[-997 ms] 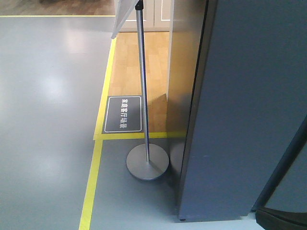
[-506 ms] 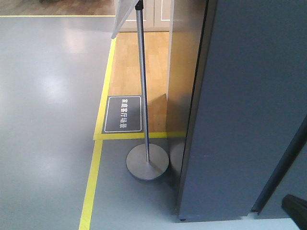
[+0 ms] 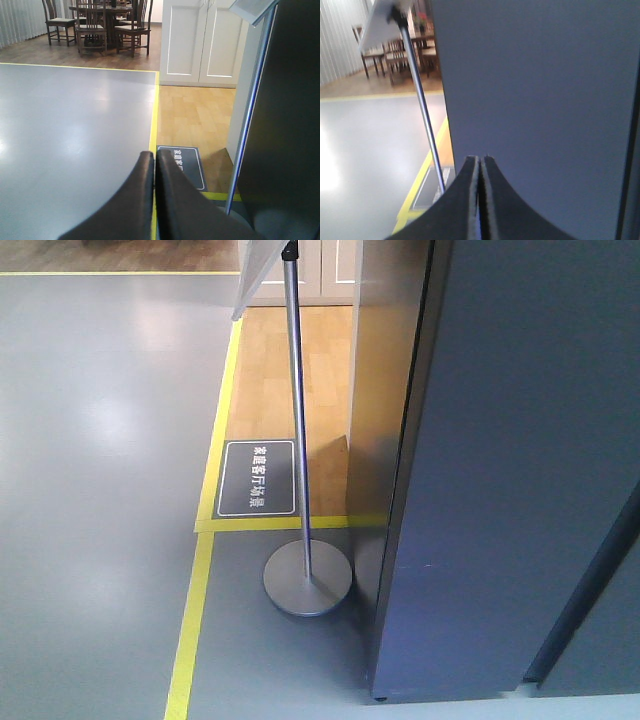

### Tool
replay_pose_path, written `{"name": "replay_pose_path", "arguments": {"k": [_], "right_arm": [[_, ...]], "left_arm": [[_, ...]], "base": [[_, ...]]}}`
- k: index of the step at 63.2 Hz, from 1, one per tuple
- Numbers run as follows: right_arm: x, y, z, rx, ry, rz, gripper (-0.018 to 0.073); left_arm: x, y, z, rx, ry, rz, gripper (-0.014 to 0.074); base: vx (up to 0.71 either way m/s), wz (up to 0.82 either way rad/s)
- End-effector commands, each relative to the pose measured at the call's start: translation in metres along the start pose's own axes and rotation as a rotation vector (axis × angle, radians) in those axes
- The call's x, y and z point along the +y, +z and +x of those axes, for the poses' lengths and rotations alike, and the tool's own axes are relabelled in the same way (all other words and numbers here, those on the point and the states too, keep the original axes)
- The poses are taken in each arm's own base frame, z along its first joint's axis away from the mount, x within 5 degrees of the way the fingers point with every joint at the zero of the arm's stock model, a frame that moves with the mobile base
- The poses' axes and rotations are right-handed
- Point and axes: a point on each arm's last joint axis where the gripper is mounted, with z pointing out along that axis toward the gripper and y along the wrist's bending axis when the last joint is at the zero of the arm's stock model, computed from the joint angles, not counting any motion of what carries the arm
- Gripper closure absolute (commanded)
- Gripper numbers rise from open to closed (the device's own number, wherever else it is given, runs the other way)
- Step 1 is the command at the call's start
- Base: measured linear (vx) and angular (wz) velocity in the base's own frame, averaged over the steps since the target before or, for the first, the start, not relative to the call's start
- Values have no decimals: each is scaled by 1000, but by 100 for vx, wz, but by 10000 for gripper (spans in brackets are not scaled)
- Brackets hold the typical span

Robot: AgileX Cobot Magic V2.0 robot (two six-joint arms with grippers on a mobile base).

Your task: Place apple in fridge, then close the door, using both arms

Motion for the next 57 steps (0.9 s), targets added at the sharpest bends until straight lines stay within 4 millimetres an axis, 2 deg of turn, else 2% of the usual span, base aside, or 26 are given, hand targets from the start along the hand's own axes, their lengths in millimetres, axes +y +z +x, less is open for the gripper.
{"name": "replay_pose_path", "arguments": {"k": [1,21,57], "right_arm": [[1,-1,-6,-117,-36,-15,566],[-1,-4,-19,-266,-43,44,566],[-1,-3,-18,-248,-29,46,566]], "left_arm": [[0,1,2,-58,-10,8,604],[0,1,2,-58,-10,8,604],[0,1,2,-58,-10,8,604]], "base": [[0,0],[0,0],[0,0]]}}
